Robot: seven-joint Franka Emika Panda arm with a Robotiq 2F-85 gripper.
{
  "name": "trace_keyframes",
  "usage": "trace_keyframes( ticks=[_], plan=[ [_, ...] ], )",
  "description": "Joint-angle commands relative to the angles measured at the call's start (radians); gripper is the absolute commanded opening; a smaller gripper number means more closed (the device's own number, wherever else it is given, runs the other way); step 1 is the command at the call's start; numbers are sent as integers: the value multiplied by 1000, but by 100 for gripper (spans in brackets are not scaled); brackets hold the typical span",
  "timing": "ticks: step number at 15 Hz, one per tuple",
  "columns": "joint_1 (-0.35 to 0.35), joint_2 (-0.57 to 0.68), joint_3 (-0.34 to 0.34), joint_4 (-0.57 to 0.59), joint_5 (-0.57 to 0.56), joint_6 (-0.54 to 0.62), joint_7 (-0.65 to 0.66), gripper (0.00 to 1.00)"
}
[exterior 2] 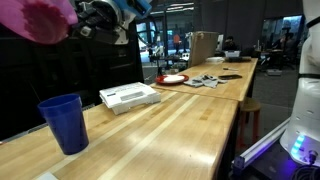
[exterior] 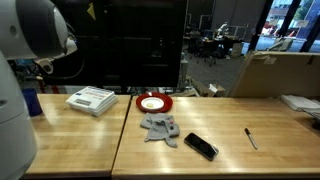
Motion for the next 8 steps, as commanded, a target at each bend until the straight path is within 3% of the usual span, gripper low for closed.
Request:
trace_keyframes(
  ticks=[1, 8],
  plan=[
    [-3, -108, -22, -109, 9, 1, 145, 1],
    [-31, -225, -45, -278, -53, -3, 315, 1]
  ],
)
